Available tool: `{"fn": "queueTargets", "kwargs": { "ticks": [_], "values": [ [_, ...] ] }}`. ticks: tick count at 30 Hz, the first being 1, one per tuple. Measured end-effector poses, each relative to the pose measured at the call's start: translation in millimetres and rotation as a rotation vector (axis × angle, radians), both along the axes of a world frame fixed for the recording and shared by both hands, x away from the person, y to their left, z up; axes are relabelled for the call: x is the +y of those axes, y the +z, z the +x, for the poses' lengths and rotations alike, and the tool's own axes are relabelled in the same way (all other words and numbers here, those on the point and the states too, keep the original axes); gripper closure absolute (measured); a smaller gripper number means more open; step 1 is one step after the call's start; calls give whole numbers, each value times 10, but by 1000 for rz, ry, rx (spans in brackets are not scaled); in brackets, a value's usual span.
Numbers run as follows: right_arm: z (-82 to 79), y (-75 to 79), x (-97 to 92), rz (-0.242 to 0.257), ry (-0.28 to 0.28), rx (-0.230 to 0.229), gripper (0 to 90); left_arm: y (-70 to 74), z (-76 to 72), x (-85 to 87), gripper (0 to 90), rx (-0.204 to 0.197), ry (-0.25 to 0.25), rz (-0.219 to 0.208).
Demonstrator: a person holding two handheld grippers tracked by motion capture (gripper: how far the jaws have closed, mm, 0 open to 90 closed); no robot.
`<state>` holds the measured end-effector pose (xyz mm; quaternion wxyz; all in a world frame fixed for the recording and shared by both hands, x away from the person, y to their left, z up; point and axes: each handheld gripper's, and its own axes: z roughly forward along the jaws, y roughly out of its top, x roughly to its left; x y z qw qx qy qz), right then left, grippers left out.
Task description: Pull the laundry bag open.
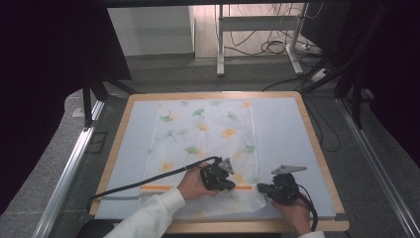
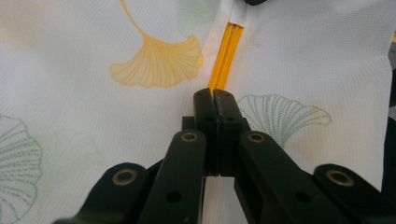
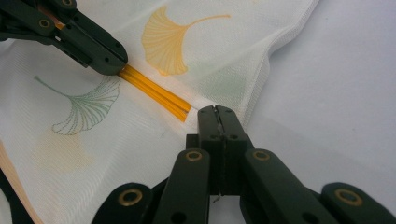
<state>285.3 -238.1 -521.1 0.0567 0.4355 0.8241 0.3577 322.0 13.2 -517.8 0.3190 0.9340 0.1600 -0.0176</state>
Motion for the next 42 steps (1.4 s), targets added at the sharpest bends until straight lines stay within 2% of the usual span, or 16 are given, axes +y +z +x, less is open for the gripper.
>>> {"fn": "queueTargets", "kwargs": {
  "ticks": [17,21,25,29,31,34,42],
  "values": [
    [-3,7,11,-9,3,-2,895,-16,-28,42,900,-10,8,-4],
    [-27,37,64,-48,15,-25,894,-18,-19,42,900,-5,5,-6],
    [-40,79,108,-40,29,-43,893,-23,-5,36,900,-5,1,-13],
    [-16,73,122,-33,23,-27,894,-28,16,30,900,9,1,-22],
    [15,40,114,-34,13,-7,894,-33,8,25,900,8,7,-27],
    [46,13,85,-11,3,18,894,-33,2,26,900,1,5,-25],
    [53,-5,45,14,0,30,895,-14,-29,43,900,-20,2,-5]
  ]
}}
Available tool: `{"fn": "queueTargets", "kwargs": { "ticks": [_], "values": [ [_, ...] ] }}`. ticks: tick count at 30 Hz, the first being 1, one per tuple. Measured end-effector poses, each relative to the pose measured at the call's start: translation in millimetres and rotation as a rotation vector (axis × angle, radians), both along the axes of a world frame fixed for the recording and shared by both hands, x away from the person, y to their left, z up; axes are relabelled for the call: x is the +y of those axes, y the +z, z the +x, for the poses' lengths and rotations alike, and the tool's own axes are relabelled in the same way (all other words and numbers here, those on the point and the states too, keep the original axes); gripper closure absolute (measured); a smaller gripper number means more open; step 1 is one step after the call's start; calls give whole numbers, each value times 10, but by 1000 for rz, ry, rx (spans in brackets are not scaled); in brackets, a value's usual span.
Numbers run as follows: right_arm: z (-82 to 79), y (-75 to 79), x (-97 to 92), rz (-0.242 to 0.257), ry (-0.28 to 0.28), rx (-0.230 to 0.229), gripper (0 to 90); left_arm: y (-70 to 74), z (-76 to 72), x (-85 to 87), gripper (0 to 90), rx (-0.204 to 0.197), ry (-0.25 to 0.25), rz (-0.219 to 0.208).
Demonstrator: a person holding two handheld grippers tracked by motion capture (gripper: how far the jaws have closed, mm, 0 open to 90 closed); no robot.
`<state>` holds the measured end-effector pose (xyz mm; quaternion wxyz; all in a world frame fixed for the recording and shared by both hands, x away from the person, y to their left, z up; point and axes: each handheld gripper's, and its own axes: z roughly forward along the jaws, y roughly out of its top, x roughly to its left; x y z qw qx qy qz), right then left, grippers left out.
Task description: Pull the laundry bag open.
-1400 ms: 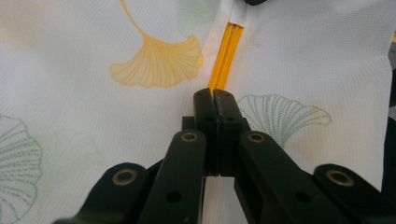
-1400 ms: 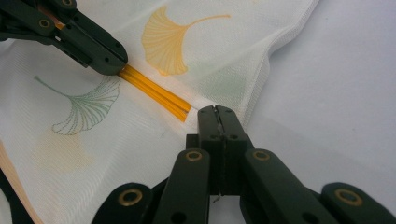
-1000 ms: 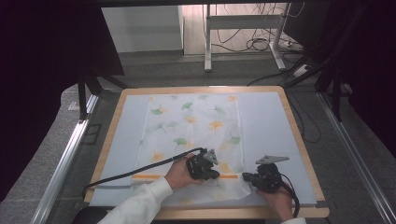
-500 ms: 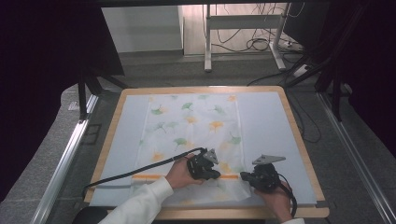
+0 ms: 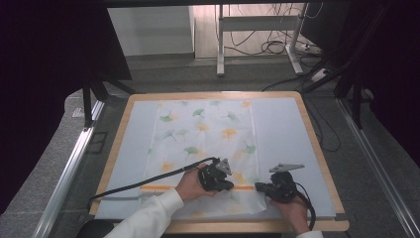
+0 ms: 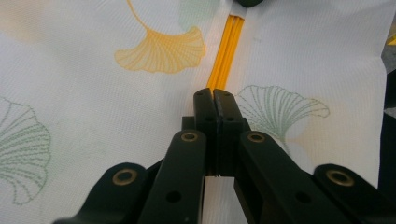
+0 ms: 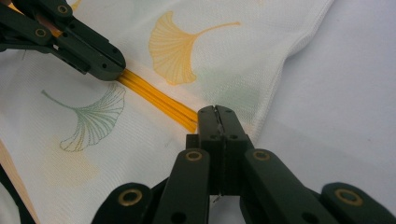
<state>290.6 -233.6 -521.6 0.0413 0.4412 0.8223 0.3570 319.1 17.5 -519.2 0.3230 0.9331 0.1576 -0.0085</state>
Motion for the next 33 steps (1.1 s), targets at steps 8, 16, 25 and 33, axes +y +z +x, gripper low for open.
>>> {"fn": "queueTargets", "kwargs": {
  "ticks": [8,16,25,33],
  "values": [
    [2,-5,-16,8,1,4,895,-2,18,98,900,19,10,-1],
    [2,-8,-17,9,4,1,896,-12,15,245,900,31,32,-9],
    [-2,-11,-17,12,4,-1,896,-21,-16,344,900,32,46,-16],
    [-2,-11,-18,13,5,-2,896,-11,-40,359,900,19,46,1]
  ]
}}
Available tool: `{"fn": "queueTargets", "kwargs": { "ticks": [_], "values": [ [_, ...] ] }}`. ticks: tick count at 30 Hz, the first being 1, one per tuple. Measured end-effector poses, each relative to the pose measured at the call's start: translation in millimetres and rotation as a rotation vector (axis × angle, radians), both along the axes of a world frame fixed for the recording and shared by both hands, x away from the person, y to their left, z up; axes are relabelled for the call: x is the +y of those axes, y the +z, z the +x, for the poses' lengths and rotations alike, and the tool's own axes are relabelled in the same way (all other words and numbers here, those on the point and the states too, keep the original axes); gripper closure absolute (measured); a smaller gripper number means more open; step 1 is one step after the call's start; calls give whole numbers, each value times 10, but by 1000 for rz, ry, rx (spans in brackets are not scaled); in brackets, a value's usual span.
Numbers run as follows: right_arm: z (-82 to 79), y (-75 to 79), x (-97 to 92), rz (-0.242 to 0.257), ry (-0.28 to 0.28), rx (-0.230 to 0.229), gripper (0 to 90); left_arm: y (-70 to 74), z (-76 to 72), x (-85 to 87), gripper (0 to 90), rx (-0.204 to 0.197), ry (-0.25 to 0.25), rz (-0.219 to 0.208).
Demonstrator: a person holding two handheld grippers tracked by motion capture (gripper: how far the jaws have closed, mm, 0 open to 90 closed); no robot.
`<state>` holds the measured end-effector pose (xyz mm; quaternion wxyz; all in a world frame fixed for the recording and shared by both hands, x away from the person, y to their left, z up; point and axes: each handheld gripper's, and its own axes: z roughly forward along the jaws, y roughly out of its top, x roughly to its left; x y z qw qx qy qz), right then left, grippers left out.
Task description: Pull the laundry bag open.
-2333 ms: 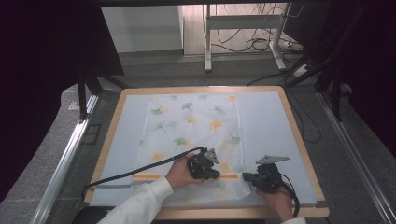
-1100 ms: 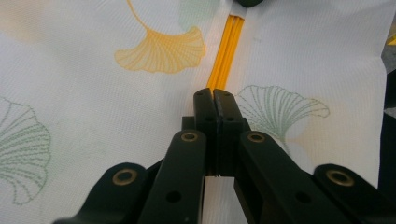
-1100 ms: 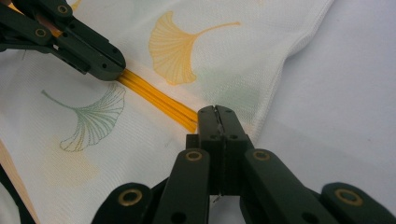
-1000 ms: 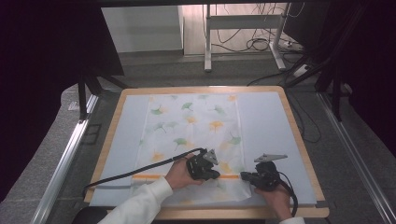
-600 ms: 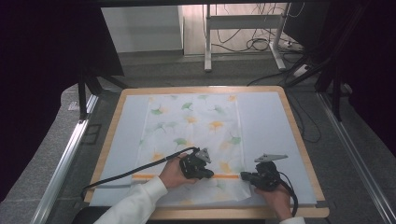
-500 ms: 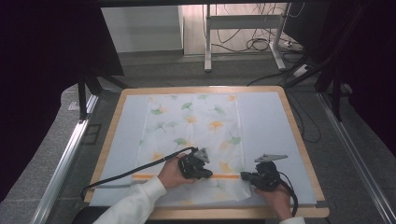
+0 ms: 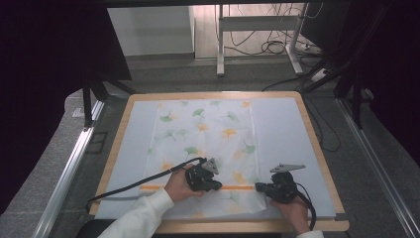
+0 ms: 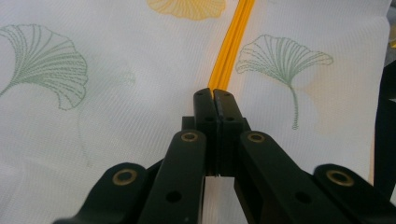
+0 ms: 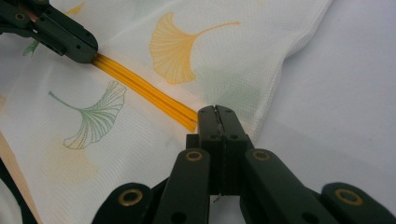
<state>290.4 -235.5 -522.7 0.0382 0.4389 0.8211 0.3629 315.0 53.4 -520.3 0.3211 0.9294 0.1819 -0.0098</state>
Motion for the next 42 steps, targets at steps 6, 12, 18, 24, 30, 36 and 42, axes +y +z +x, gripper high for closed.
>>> {"fn": "queueTargets", "kwargs": {
  "ticks": [6,12,18,24,30,36,42],
  "values": [
    [0,0,-1,1,-2,2,896,-10,1,39,900,16,14,-13],
    [2,-3,-4,3,-2,1,896,-20,-10,118,900,19,24,-21],
    [0,-1,-3,3,-3,3,896,-15,-17,148,900,20,29,-15],
    [3,-3,-8,6,-2,3,896,-13,-14,166,900,25,31,-12],
    [1,-3,-6,5,-3,3,896,-8,-18,188,900,24,34,-3],
    [2,-3,-7,5,-3,3,896,-6,-21,286,900,29,52,4],
    [1,-4,-8,7,-3,3,896,-5,-21,367,900,34,55,8]
  ]
}}
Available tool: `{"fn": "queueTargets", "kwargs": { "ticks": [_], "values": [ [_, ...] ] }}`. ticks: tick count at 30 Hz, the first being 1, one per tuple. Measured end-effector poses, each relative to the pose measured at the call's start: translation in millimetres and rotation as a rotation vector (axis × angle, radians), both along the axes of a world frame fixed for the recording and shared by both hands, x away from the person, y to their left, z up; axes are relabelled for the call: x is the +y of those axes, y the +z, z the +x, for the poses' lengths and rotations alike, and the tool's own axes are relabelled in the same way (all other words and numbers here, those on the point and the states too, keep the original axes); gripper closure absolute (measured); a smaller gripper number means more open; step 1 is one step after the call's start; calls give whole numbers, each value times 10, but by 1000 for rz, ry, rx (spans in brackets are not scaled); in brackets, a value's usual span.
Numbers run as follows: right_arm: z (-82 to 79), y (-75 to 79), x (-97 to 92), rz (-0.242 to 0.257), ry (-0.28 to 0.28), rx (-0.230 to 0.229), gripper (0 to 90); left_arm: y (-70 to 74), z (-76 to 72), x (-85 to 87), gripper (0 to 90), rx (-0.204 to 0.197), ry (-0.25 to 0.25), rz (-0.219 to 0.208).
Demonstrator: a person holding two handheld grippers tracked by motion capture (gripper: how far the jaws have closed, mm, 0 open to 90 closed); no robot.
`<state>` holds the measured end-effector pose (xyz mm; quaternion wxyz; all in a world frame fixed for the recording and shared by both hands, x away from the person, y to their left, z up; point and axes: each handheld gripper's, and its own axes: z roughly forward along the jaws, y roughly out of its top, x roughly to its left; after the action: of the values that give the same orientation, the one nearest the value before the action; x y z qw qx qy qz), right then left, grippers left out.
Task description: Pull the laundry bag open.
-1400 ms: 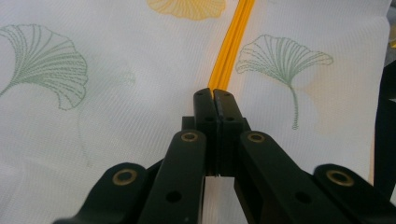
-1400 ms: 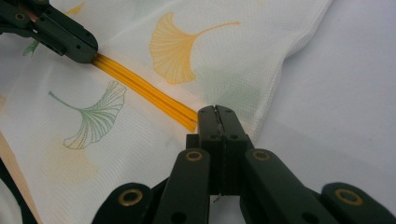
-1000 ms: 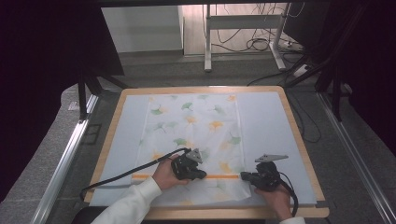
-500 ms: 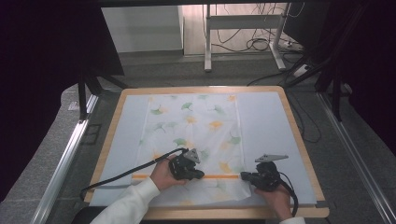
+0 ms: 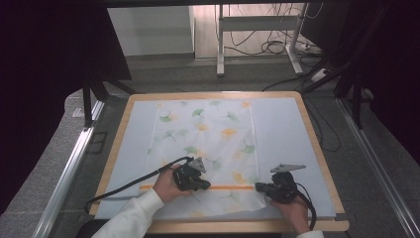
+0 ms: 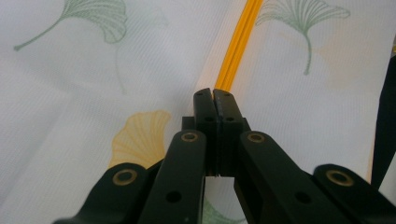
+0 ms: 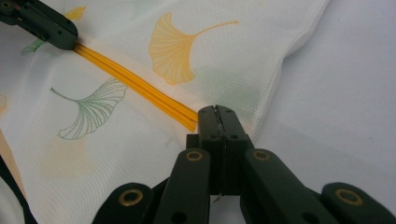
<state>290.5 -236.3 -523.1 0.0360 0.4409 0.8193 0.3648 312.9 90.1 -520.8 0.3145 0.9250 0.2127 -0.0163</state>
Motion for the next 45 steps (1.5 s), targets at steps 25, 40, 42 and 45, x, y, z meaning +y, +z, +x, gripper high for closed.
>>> {"fn": "queueTargets", "kwargs": {
  "ticks": [25,40,42,45],
  "values": [
    [-1,-1,-2,2,0,0,896,-19,-60,253,900,17,42,-19],
    [-3,-3,2,1,-1,-3,896,-23,-112,457,900,16,66,-12],
    [-3,-3,3,1,-1,-3,896,-26,-123,478,900,14,67,-12],
    [-3,-3,2,1,-1,-3,896,-24,-126,502,900,10,68,-8]
  ]
}}
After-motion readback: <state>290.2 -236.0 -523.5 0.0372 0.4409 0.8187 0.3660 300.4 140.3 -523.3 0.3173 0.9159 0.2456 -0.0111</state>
